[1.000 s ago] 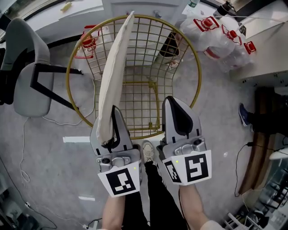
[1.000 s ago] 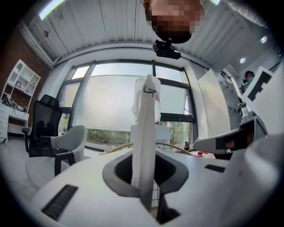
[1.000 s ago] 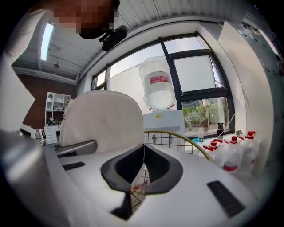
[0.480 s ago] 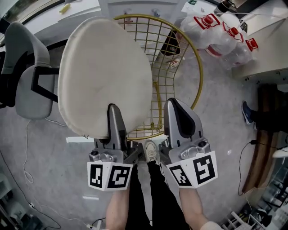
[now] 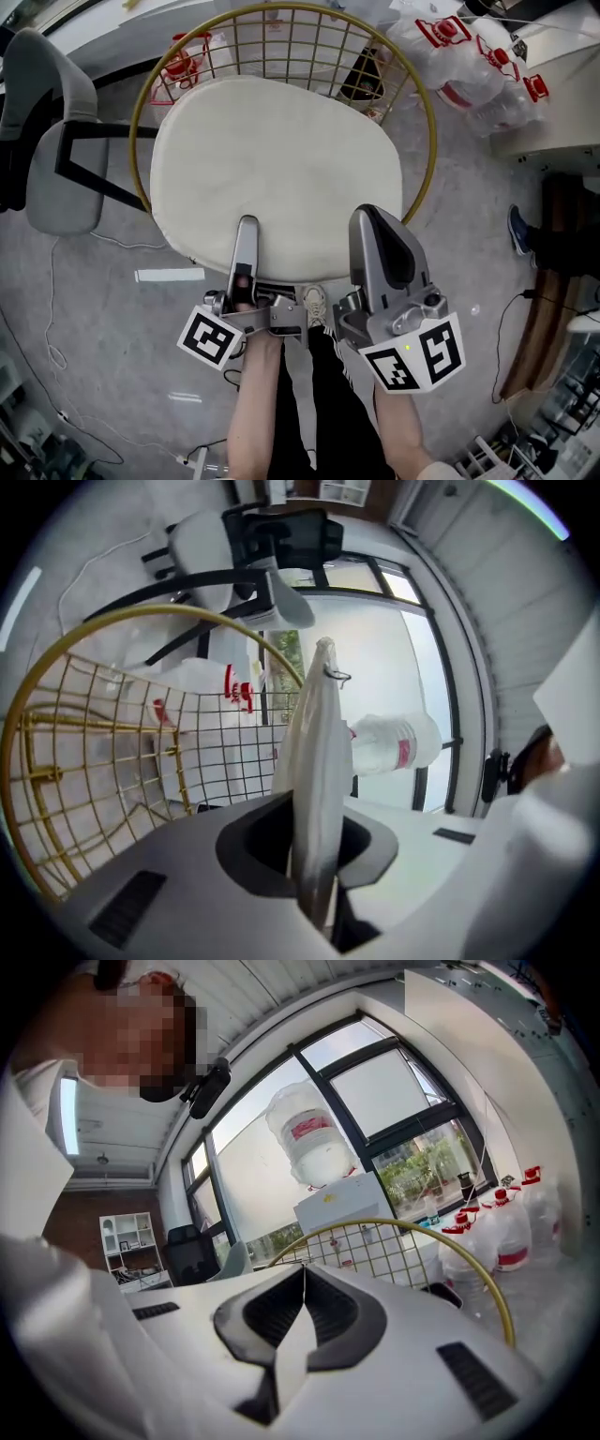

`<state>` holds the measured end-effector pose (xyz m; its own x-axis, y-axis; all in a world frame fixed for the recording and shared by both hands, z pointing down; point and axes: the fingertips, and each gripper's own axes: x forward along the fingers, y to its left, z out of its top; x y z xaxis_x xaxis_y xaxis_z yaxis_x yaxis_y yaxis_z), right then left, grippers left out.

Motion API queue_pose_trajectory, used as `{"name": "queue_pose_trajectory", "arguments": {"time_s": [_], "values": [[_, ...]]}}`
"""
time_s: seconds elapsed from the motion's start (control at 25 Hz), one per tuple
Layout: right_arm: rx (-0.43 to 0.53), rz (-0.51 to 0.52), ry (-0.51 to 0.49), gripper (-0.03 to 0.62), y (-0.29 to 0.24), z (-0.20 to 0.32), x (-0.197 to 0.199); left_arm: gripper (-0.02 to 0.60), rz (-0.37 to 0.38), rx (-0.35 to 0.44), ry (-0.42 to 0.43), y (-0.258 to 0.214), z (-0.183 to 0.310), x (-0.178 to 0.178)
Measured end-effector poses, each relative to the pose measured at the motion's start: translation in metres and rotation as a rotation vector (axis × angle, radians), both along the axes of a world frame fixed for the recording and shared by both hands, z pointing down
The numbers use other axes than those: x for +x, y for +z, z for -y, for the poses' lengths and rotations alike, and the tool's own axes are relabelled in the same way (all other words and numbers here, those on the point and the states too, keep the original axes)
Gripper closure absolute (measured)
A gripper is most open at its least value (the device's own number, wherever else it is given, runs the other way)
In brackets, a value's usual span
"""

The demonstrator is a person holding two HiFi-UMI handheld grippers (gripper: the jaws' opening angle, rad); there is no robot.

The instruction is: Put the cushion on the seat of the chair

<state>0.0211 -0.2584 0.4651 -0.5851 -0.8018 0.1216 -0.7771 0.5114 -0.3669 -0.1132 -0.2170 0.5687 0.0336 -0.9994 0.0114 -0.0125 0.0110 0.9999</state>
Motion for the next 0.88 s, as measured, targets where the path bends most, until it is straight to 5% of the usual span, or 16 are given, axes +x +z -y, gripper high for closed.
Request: {"name": "queue_pose_trajectory", "arguments": {"time_s": [0.36,0.88], "values": [[-0.081,0.046,-0.009,0.577,0.036,-0.002,0.000,0.534,-0.309,0.011,-0.111,0.070,-0.017,-0.011],[-0.128,0.054,-0.043,0.577,0.080,0.009,-0.010,0.534,-0.288,-0.054,-0.122,0.142,-0.019,-0.010]]}}
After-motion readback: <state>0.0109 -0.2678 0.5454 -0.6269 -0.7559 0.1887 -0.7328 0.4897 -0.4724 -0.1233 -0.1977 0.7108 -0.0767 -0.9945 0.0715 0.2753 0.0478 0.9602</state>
